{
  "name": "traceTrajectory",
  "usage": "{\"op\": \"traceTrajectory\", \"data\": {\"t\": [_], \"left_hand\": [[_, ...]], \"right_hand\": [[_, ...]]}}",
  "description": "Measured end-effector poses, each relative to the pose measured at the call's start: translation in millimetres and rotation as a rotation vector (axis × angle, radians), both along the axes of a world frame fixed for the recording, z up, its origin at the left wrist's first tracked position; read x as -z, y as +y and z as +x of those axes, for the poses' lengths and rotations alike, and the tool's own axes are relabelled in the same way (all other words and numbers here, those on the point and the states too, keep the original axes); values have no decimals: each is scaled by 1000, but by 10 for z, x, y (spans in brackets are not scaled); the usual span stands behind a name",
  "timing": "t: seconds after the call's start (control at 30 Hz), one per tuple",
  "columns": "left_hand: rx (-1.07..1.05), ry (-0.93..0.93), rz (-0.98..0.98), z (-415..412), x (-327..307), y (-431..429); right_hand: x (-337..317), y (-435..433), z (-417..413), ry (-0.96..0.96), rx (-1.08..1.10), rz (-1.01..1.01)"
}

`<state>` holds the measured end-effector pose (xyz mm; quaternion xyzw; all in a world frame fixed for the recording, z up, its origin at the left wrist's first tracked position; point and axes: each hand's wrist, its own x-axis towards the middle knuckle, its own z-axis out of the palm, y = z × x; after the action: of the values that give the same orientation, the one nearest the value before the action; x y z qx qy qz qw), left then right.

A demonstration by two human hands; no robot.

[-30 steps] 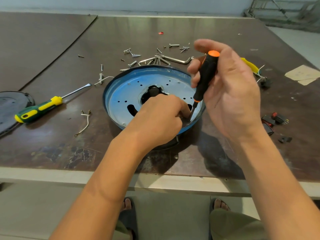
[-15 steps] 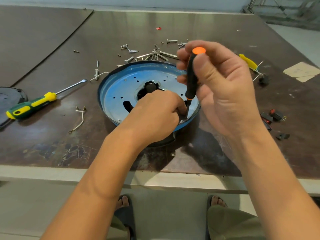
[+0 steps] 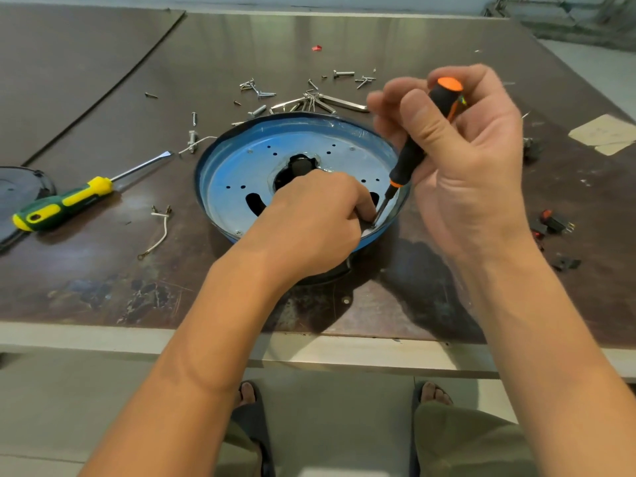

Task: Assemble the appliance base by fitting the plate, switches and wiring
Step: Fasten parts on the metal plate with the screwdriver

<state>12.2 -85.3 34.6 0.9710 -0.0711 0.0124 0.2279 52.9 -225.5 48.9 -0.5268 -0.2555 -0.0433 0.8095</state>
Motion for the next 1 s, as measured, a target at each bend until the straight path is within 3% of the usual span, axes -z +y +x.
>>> {"op": "traceTrajectory", "data": {"t": [0.23,0.4,0.53,0.7,0.93,1.0], "left_hand": [[1,7,11,12,-3,-3],[2,-15,27,3,-5,6],[6,-8,31,7,6,6],[1,-15,35,4,7,-6],[8,-19,34,2,20,-4],[11,-17,33,7,22,-2]], "right_hand": [[0,-36,17,141,-106,89],[17,8,-14,27,-71,18],[23,58,-25,14,-7,32],[18,-5,5,86,-78,66],[23,38,-7,-2,71,24],[18,34,-4,9,14,32]]}}
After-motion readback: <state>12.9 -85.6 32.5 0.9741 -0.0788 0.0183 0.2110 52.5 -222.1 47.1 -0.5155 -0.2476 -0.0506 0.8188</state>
